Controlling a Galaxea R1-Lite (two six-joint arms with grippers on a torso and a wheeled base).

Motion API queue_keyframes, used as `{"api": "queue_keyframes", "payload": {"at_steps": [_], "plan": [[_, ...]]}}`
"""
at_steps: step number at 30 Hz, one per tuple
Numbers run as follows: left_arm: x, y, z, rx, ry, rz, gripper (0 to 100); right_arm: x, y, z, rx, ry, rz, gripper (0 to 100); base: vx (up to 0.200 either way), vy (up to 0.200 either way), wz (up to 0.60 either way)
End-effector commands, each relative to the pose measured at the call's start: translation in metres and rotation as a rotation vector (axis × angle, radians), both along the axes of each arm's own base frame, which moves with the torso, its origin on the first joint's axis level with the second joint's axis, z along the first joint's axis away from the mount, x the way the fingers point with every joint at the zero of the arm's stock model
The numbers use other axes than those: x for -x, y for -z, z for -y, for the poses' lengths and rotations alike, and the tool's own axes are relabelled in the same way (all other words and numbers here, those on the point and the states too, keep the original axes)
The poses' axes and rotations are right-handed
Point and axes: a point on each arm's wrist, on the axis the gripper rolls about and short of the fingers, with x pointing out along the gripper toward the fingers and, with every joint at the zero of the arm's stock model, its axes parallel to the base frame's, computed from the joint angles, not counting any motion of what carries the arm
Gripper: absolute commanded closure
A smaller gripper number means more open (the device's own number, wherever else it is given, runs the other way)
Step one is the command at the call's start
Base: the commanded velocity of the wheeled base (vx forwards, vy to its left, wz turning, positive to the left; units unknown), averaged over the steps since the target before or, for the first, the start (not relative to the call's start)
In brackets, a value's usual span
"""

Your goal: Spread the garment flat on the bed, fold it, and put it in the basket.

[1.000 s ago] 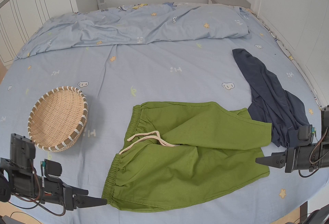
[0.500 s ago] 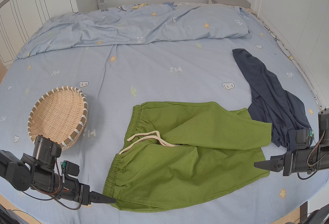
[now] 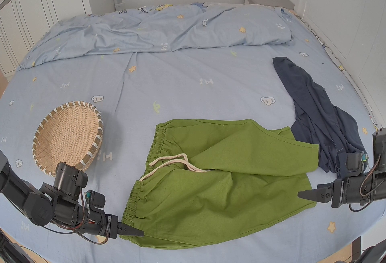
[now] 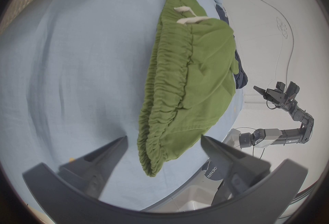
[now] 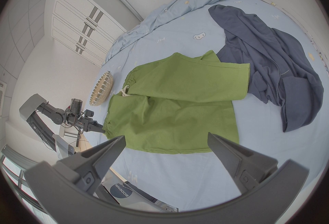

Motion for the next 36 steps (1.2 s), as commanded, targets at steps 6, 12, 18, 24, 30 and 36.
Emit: {"api": "queue_keyframes", "payload": {"at_steps": [6,12,18,24,30,36], "plan": [[0.0,0.001,-0.002,0.001,-0.016,-0.012,100,0.007,0.008,0.002,0.006,-0.001,-0.034,0,0.0,0.0,0.0],[0.001,0.001,-0.011,0.024,-0.103,-0.031,100,0.017,0.019,0.01,0.011,0.033,-0.084,0,0.0,0.0,0.0],[0.013,0.004,-0.04,0.155,-0.177,-0.034,100,0.025,0.034,0.022,-0.031,0.048,-0.206,0,0.0,0.0,0.0],[0.028,-0.001,-0.055,0.258,-0.205,0.037,100,0.014,0.043,0.03,-0.103,0.064,-0.287,0,0.0,0.0,0.0],[0.039,0.005,-0.058,0.256,-0.229,0.003,100,0.003,0.068,0.037,-0.059,0.012,-0.378,0,0.0,0.0,0.0],[0.041,0.005,-0.058,0.258,-0.23,0.005,100,-0.01,0.084,0.043,-0.074,-0.021,-0.413,0,0.0,0.0,0.0]]}}
